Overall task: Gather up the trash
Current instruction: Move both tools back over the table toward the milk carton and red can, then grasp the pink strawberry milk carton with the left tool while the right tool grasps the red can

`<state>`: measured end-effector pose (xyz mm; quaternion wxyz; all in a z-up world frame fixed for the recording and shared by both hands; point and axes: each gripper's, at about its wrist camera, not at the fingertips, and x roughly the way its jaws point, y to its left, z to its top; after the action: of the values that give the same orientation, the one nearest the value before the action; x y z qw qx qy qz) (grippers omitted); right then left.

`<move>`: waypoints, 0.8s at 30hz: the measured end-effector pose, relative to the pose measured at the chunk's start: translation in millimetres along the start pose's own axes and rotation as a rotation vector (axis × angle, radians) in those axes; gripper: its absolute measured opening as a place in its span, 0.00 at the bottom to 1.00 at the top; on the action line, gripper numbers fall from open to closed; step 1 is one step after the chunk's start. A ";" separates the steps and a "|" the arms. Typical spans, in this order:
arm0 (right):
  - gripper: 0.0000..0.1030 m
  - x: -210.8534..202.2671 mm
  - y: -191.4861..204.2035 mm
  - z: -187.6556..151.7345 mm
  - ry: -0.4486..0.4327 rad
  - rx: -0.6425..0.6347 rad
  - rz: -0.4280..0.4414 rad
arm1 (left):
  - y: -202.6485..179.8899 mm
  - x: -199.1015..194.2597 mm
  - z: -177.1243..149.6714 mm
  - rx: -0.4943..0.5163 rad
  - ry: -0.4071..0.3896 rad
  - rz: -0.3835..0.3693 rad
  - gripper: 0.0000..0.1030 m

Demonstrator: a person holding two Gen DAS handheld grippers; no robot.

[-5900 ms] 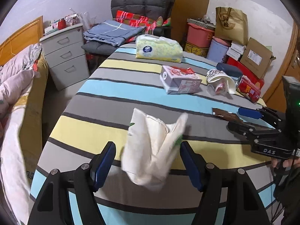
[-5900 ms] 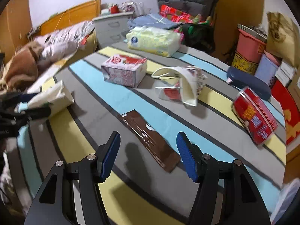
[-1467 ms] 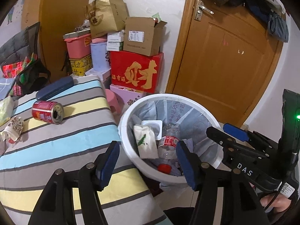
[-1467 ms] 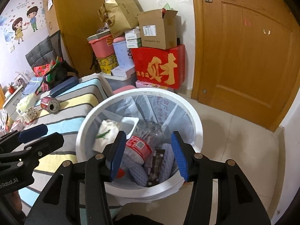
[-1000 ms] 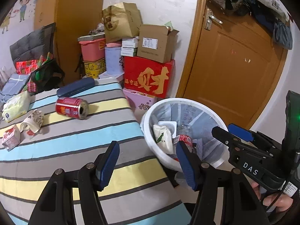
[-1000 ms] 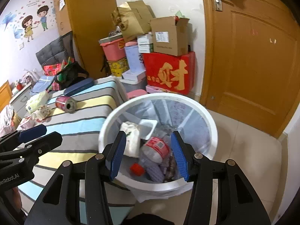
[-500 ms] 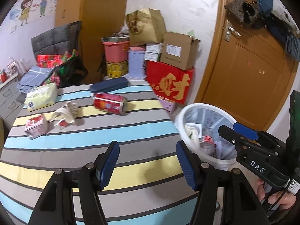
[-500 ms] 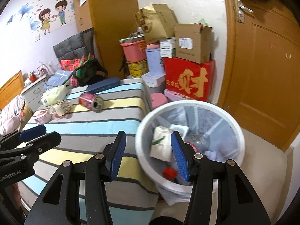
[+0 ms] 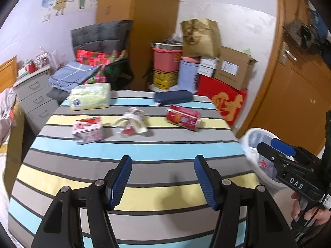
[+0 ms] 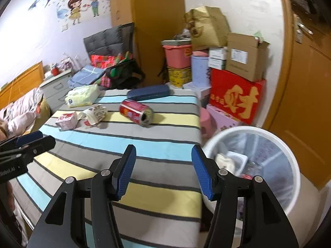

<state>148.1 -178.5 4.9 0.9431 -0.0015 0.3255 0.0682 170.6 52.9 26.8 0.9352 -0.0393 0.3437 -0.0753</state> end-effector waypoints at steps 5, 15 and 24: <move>0.56 11.1 14.5 10.3 -0.004 -0.041 0.027 | 34.7 3.3 3.7 -0.031 0.001 0.051 0.61; 0.57 46.3 31.5 38.1 0.000 -0.108 0.072 | 106.2 28.3 21.3 -0.099 0.015 0.119 0.66; 0.57 90.8 29.6 59.7 0.030 -0.165 0.098 | 151.5 72.6 45.2 -0.112 0.051 0.137 0.67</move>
<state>251.6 -134.7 -2.6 0.9303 -0.0644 0.3325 0.1408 271.8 191.0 -4.1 0.9254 -0.0660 0.3731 0.0074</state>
